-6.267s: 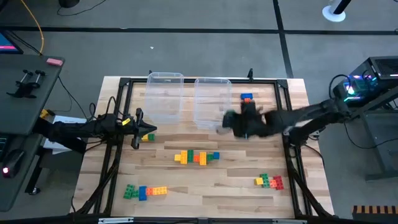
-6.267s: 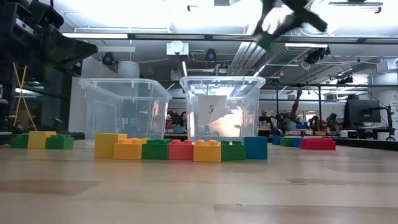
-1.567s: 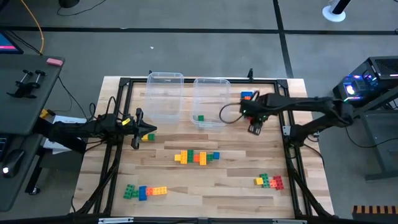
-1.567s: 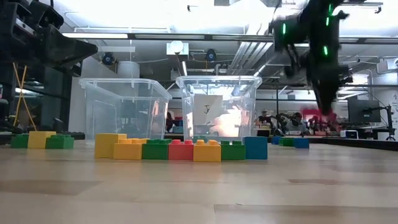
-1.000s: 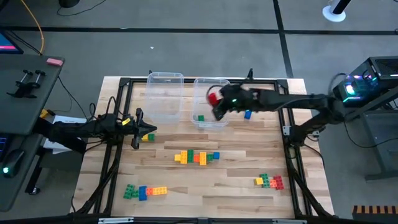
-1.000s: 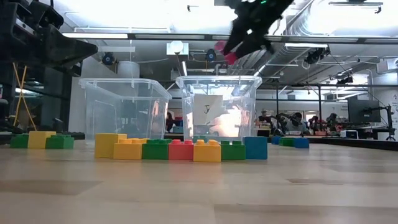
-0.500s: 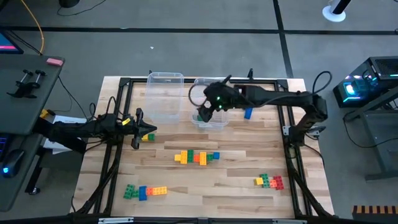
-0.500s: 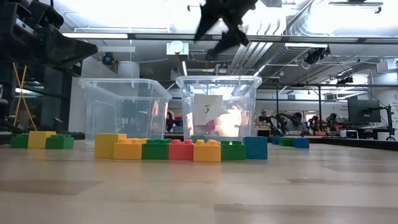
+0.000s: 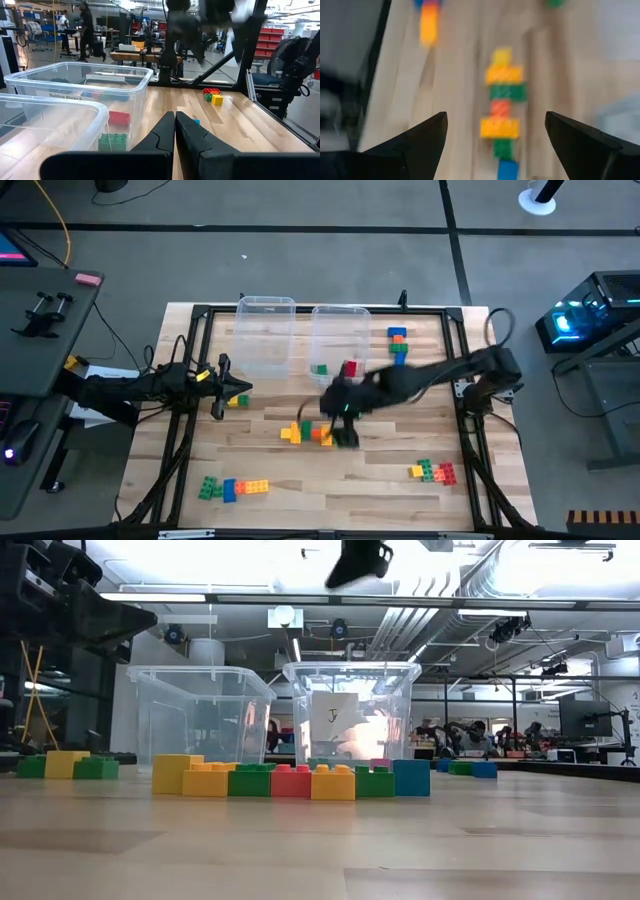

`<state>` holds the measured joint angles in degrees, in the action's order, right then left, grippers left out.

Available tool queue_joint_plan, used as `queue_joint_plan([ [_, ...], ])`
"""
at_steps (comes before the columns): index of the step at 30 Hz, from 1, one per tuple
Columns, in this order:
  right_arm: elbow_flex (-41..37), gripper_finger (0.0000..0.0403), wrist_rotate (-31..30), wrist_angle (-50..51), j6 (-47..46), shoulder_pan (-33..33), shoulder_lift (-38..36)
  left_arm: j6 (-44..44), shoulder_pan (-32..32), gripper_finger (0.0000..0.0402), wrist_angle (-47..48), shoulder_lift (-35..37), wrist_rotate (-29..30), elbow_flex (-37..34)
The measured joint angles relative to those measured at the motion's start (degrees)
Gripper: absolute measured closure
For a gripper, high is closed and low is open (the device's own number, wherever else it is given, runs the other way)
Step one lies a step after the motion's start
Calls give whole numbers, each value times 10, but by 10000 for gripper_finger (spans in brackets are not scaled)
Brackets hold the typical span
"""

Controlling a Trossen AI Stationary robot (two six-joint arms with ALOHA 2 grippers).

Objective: Sort blocks by size
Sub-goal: Put the blue blocks into the left transparent bin

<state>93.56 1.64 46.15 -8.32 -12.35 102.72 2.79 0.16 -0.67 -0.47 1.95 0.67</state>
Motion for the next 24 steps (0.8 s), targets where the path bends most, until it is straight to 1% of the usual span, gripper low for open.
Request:
queue_joint_plan([
  [2,-2,70,6,16,50,-16,29,0,0,398,0,0,0,0],
  [4,-2,69,-3,39,89,-28,55,0,0,398,0,0,0,0],
  [8,-2,69,-22,114,115,-36,105,0,0,398,0,0,0,0],
  [10,-2,69,-22,132,116,-31,126,0,0,398,0,0,0,0],
  [13,-14,69,-22,129,108,-18,143,0,0,398,0,0,0,0],
  [17,-58,69,-24,112,80,1,143,0,0,398,0,0,0,0],
  [20,-82,69,-7,103,62,10,142,0,0,398,0,0,0,0],
  [24,-96,69,4,54,29,8,142,0,0,398,0,0,0,0],
])
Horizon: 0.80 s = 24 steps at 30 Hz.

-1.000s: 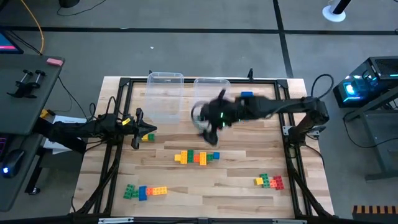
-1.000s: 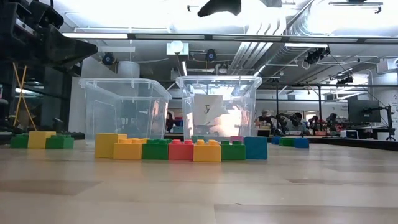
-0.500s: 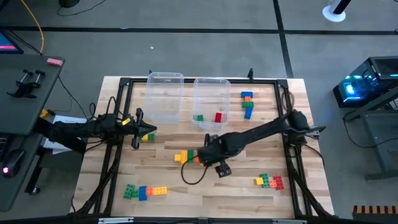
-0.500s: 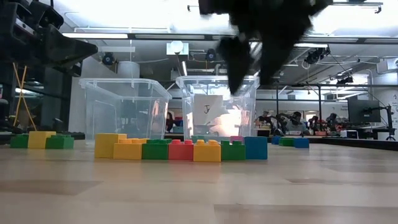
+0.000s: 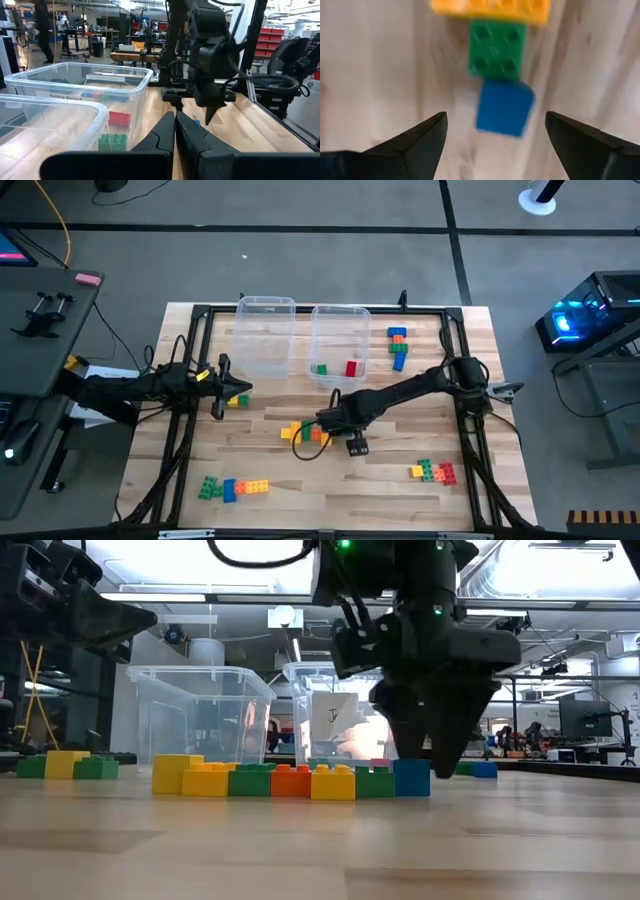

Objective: Sort blocks by size
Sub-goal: Put the blue blocks into the left transparent bin

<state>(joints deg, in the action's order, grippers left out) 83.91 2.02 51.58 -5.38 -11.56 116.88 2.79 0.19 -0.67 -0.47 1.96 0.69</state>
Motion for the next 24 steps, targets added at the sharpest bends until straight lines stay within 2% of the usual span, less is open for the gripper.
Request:
queue_joint_plan([
  [5,0,69,4,-27,-37,-3,-1,0,0,398,0,0,0,0],
  [8,-6,80,-14,-24,-52,-4,-1,0,0,398,0,0,0,0],
  [19,-41,230,-25,-77,-107,-4,-1,0,0,398,0,0,0,0],
  [24,-12,274,-26,-2,-66,-5,-8,0,0,398,0,0,0,0],
])
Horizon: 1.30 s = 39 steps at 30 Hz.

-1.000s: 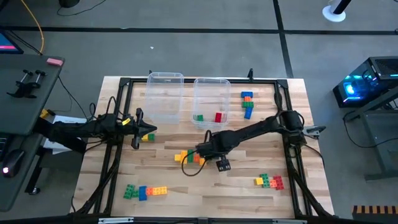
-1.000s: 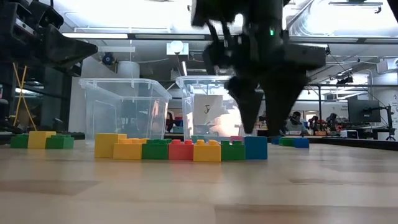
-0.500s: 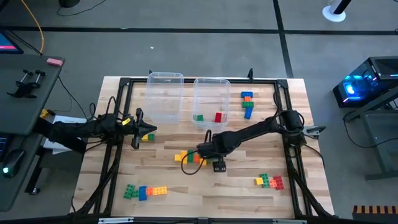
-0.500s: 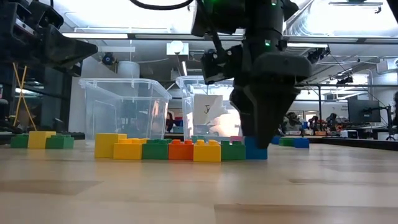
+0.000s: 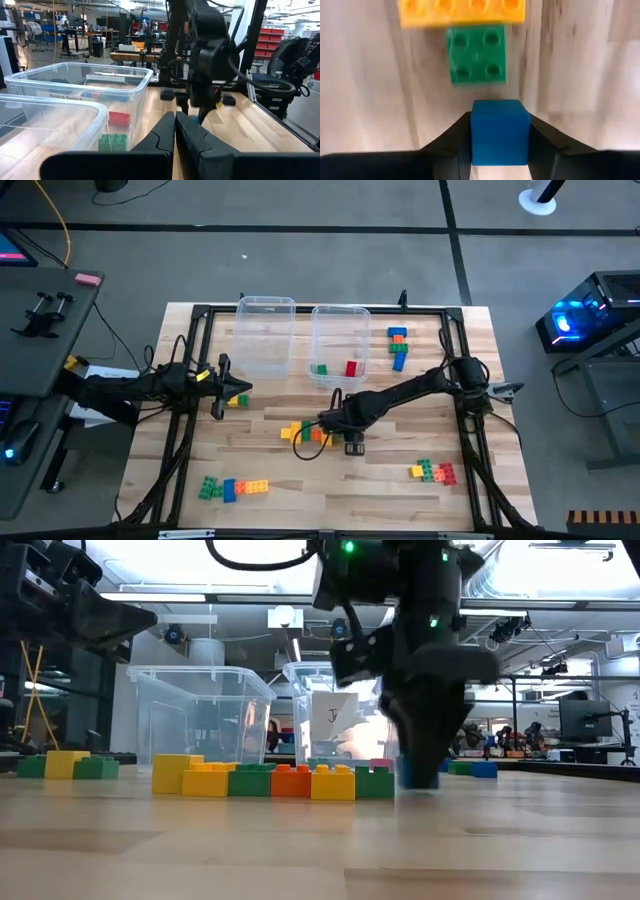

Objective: Sort blocks by size
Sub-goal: Put the blue blocks into the left transparent bin, then put the green small game piece into the left transparent bin

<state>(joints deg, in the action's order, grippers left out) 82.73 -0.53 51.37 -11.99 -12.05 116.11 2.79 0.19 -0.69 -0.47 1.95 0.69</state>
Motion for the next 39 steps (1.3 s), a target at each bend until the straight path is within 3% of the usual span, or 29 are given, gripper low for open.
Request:
queue_joint_plan([
  [6,107,274,-29,87,132,9,-67,0,0,398,0,0,0,0],
  [11,224,274,-105,-22,194,70,-73,0,0,398,0,0,0,0],
  [18,314,274,-94,-235,138,166,23,0,0,398,0,-1,0,0],
  [23,337,270,-63,-268,81,203,81,0,0,398,0,-2,0,0],
  [28,338,198,-54,-278,5,216,103,0,0,398,0,-2,0,0],
  [32,339,143,-52,-280,20,216,99,0,0,398,0,-2,0,0],
  [39,340,123,35,-196,81,215,21,0,0,398,0,-1,0,0],
])
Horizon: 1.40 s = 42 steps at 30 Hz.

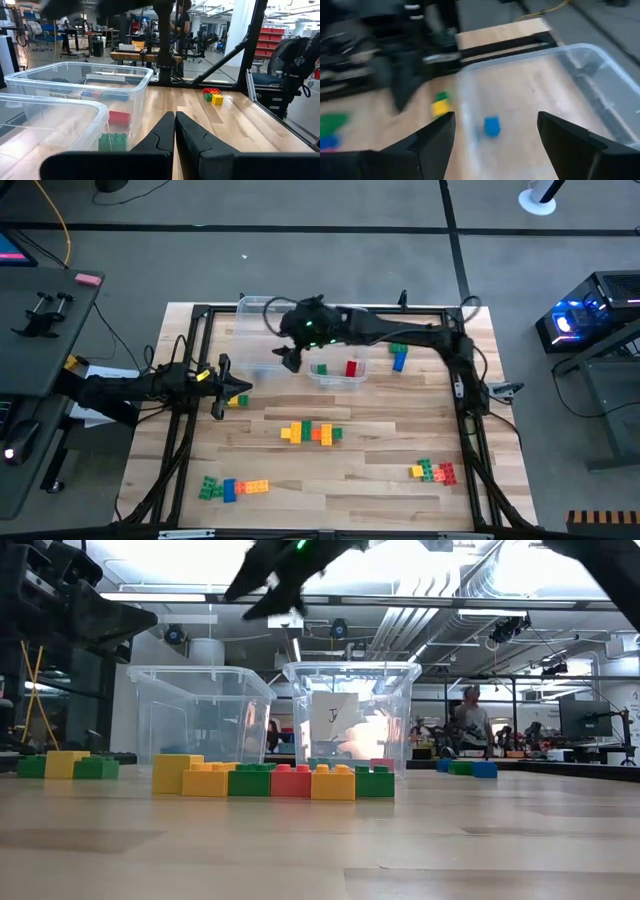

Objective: Sort blocks by size
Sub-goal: Put the green small game piece into the left transparent bin

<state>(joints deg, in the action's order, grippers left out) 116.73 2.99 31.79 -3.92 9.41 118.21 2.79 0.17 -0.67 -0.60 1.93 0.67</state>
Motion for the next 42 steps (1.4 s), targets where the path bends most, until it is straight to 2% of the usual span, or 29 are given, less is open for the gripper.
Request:
queue_joint_plan([
  [5,-7,123,63,193,34,-44,-56,0,0,398,0,0,0,0],
  [8,-29,122,65,295,55,-96,-75,0,0,398,0,0,0,0],
  [11,-85,122,65,334,60,-160,-77,0,0,398,0,0,0,0],
  [16,-226,121,60,271,80,-244,-77,0,0,398,0,-1,0,0],
  [21,-321,121,-32,131,49,-258,-77,0,0,398,0,-1,0,0],
  [29,-380,121,-64,60,-21,-226,-73,0,0,398,0,-1,0,0],
  [35,-407,121,-32,20,-24,-224,-72,0,0,398,0,-1,0,0],
  [42,-408,121,-43,15,-21,-230,-72,0,0,398,0,-1,0,0],
])
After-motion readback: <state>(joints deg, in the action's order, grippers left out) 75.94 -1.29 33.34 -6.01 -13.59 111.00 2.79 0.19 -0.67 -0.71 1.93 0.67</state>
